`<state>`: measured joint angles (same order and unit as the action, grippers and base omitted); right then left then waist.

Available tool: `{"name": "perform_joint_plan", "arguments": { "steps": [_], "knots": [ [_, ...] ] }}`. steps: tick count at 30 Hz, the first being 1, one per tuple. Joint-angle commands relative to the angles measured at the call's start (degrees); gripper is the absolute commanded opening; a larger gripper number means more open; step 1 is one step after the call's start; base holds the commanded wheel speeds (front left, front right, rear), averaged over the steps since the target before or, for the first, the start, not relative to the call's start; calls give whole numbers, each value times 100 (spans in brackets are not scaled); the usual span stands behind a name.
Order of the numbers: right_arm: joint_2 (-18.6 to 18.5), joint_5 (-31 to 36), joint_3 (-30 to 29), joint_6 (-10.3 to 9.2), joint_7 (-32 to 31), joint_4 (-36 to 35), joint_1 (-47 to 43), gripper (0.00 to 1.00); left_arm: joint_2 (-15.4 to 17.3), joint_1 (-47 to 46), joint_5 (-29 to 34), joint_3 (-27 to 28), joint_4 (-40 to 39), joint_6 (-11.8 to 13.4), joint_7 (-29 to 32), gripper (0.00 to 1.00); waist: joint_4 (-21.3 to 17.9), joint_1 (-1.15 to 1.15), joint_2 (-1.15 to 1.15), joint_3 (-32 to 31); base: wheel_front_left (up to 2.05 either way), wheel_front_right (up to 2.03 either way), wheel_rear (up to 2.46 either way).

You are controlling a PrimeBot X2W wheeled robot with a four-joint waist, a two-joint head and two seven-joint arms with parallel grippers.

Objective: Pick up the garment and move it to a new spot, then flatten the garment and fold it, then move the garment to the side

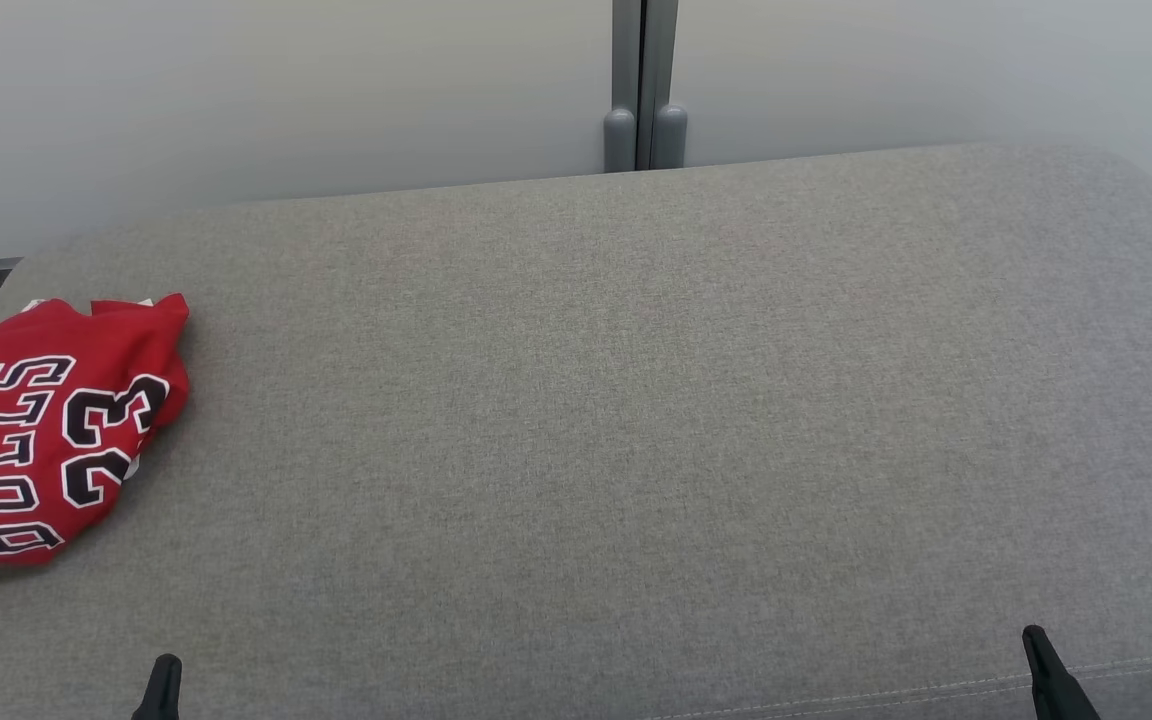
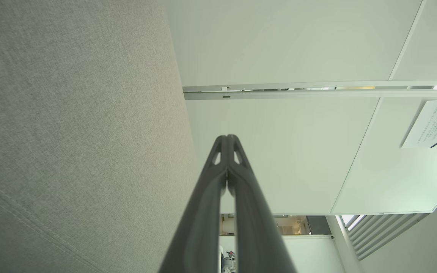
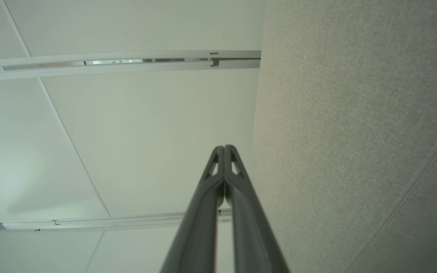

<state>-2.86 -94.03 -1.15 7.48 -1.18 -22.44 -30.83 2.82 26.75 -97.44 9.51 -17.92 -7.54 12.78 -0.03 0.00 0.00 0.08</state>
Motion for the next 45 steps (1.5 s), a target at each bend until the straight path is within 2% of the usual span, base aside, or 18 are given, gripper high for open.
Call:
{"name": "perform_joint_plan", "arguments": {
  "steps": [1, 45],
  "knots": [
    [-3, -12, -3, 2, 1, -24, -49, 0, -6, 53, -38, 19, -11, -16, -7, 0, 0, 0, 0, 0, 0, 0, 0],
    [-3, -12, -2, 2, 1, -23, -49, 0, -6, 53, -38, 19, -11, -15, -8, 0, 0, 0, 0, 0, 0, 0, 0]
  ]
}}
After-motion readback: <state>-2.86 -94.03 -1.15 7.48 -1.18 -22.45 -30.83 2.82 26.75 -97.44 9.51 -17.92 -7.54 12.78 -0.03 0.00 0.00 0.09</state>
